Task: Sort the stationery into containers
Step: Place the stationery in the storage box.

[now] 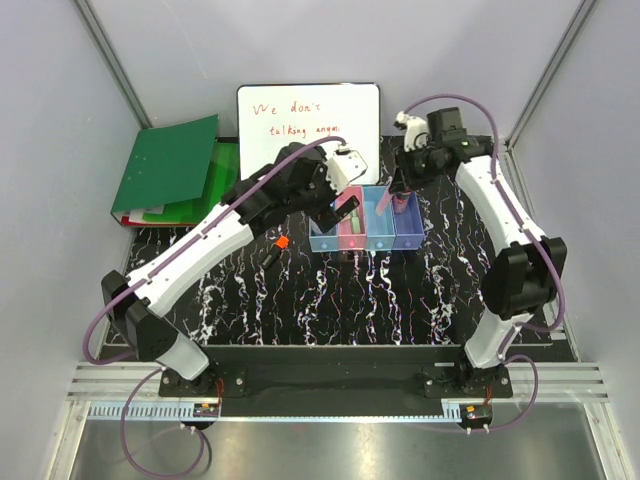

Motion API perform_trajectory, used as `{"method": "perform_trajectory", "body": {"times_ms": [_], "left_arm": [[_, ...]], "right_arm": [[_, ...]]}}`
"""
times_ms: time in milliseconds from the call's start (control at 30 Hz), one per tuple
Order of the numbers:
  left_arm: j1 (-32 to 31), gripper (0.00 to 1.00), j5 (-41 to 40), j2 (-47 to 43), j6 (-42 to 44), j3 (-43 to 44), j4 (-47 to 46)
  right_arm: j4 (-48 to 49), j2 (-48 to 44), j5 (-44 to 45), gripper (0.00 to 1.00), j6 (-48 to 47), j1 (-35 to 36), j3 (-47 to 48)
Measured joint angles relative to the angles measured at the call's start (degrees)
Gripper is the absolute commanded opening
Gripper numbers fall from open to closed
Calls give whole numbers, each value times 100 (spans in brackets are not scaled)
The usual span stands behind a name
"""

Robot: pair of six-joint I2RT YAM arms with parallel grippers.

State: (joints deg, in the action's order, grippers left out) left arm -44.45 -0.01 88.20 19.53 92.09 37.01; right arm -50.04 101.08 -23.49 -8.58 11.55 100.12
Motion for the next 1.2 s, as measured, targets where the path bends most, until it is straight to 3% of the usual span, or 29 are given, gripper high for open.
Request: {"method": "perform_trajectory", "body": {"times_ms": [200, 833, 967, 1200], "left_arm": [[33, 99, -92, 0, 98, -2, -42], [33, 99, -90, 245, 144, 378, -70], [31, 99, -87, 273, 144, 378, -70], [55, 99, -81, 273, 142, 378, -72]], "right_arm": [[-68, 356, 184, 14, -343, 378, 4], [-57, 1276, 352, 15, -627, 400, 7], [-37, 1421, 354, 21, -660, 463, 7], [-17, 1611, 363, 53, -682, 595, 188]]}}
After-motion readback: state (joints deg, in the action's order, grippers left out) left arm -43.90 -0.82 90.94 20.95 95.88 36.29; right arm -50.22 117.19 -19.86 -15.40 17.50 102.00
